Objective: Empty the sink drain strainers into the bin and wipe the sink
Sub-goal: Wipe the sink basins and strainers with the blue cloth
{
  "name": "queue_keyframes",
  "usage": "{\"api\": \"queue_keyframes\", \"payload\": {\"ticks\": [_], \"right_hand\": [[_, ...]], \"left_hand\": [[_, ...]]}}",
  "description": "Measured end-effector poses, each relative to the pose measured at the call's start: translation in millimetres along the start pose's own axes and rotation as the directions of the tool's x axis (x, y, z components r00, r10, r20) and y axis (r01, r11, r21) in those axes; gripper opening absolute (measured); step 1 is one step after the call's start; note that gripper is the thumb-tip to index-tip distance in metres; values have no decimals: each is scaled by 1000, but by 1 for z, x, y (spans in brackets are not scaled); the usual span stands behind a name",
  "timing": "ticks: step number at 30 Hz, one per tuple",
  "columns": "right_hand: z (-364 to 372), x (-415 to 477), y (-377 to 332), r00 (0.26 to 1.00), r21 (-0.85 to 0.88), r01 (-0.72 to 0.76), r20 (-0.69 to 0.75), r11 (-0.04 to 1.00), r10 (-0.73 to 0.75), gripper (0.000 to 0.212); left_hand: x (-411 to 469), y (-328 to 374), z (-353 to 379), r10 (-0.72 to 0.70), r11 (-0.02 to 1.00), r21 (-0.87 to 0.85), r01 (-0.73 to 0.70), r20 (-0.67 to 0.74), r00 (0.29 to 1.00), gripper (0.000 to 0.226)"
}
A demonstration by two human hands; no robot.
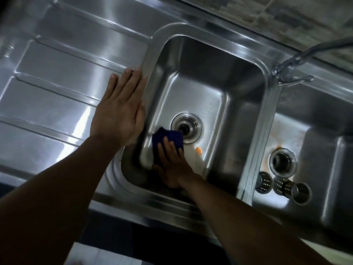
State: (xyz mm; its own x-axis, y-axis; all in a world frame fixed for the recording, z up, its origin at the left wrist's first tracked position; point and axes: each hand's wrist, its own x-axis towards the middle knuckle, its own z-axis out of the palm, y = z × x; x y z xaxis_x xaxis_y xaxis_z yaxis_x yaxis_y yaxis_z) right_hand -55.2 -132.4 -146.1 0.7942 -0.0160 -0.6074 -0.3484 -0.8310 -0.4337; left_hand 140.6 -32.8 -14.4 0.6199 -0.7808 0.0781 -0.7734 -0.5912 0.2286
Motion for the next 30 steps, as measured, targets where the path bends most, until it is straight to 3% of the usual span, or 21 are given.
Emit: {"api": "queue_keyframes", "payload": {"ticks": [2, 5, 7, 12, 15, 17, 21, 23, 27, 30], "right_hand": [[-1, -17, 11, 982, -20, -187, -34, 982, 186, 82], [-4, -37, 35, 896, 52, -440, -41, 897, 442, 85], [-3, -37, 45, 869, 101, -485, -53, 869, 492, 86], [-35, 20, 69, 783, 120, -526, -318, 842, 535, 86], [-84, 68, 103, 758, 95, -564, -335, 820, 560, 87], [-93, 79, 112, 763, 24, -583, -328, 812, 557, 87], [-53, 40, 91, 801, 58, -508, -336, 859, 496, 83], [-21, 7, 72, 838, 75, -480, -255, 874, 482, 86], [20, -27, 43, 908, -49, -418, -40, 907, 416, 96], [8, -28, 37, 954, -134, -301, -24, 944, 300, 98]], "left_hand": [[-1, 0, 0, 3, 1000, 7, -3, 1, 1000, 59], [-1, -2, 1, 11, 1000, 11, -11, -6, 1000, 59], [-1, -2, 2, 10, 1000, 8, -10, -17, 1000, 58], [0, -3, 3, 4, 1000, -11, -4, -12, 1000, 57], [0, -5, 4, 9, 1000, -7, -8, 20, 1000, 59], [0, -6, 4, 8, 1000, -1, -8, 28, 1000, 59], [1, -3, 1, -8, 1000, -7, 9, 52, 999, 60], [1, -1, -1, -16, 1000, -17, 17, 48, 999, 60], [1, 0, -3, -18, 1000, 5, 18, 56, 998, 60], [3, 2, -3, -11, 1000, 5, 11, 49, 999, 60]]}}
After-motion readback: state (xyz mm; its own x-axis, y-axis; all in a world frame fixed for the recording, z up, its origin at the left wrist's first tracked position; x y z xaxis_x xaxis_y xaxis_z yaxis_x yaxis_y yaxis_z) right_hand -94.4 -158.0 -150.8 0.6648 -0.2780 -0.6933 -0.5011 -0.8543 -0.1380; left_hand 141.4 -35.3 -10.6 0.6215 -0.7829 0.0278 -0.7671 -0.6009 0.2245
